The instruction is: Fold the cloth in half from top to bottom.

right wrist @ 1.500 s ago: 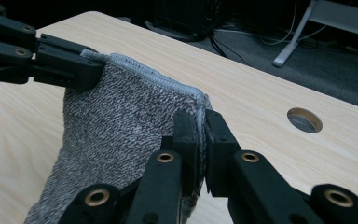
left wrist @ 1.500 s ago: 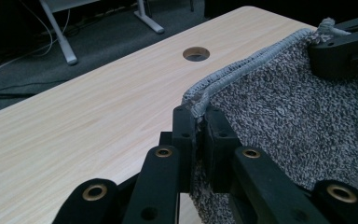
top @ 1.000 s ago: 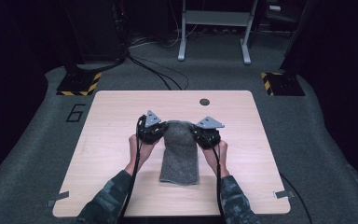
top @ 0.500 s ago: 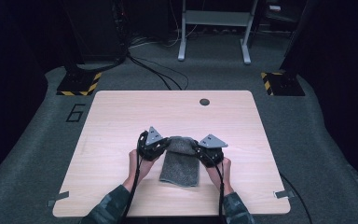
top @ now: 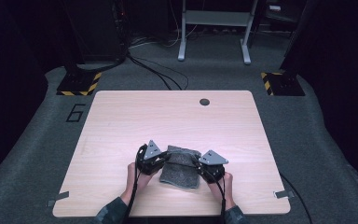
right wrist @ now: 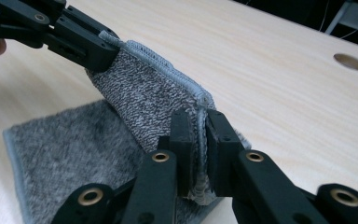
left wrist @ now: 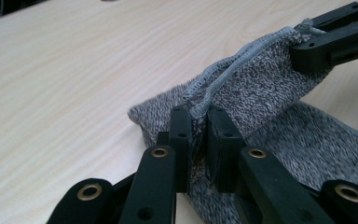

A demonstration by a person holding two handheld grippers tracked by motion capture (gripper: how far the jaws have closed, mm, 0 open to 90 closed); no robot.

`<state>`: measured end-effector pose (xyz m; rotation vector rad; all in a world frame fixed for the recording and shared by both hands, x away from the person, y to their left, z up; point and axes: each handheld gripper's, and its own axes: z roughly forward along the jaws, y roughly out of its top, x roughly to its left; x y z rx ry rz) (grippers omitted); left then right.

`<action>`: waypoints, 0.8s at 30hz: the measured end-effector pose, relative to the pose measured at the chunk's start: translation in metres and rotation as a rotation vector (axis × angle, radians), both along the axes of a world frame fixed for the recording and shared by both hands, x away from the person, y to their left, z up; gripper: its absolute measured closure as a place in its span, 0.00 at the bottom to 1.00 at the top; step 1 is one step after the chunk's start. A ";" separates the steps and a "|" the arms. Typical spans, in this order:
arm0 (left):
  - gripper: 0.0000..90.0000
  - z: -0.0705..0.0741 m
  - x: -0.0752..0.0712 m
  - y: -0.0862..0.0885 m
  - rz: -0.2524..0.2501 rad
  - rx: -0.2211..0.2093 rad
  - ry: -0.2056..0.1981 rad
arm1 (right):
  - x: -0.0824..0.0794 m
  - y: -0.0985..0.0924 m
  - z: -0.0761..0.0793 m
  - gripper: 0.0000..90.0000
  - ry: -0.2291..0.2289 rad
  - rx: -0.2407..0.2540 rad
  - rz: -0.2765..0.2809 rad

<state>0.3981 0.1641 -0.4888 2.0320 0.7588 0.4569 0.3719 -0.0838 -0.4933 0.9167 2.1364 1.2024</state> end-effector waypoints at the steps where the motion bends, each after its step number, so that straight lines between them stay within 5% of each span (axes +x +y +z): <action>1: 0.89 -0.004 -0.004 0.000 -0.001 -0.003 0.010 | -0.002 -0.001 -0.002 0.90 0.003 -0.001 0.006; 5: 0.85 -0.010 -0.011 0.003 -0.021 -0.003 0.043 | -0.011 -0.003 -0.007 0.88 0.024 0.005 0.014; 9: 0.65 -0.013 -0.026 0.014 -0.056 -0.011 0.100 | -0.033 -0.010 -0.010 0.77 0.051 0.005 0.038; 13: 0.48 -0.003 -0.033 0.024 -0.036 -0.041 0.085 | -0.045 -0.024 -0.001 0.68 0.050 0.070 0.036; 16: 0.47 0.004 -0.031 0.029 -0.024 -0.040 0.064 | -0.045 -0.030 0.005 0.65 0.043 0.098 0.027; 20: 0.39 0.005 -0.013 0.026 0.028 -0.048 0.088 | -0.033 -0.029 0.006 0.53 0.080 0.125 -0.019; 22: 0.36 -0.002 -0.004 0.020 0.042 -0.023 0.114 | -0.024 -0.021 0.001 0.47 0.124 0.100 -0.053; 23: 0.33 -0.006 -0.001 0.017 0.044 -0.009 0.134 | -0.016 -0.012 -0.007 0.41 0.174 0.049 -0.072; 24: 0.33 -0.010 0.000 0.014 0.042 0.010 0.146 | -0.016 -0.012 -0.007 0.41 0.174 0.049 -0.072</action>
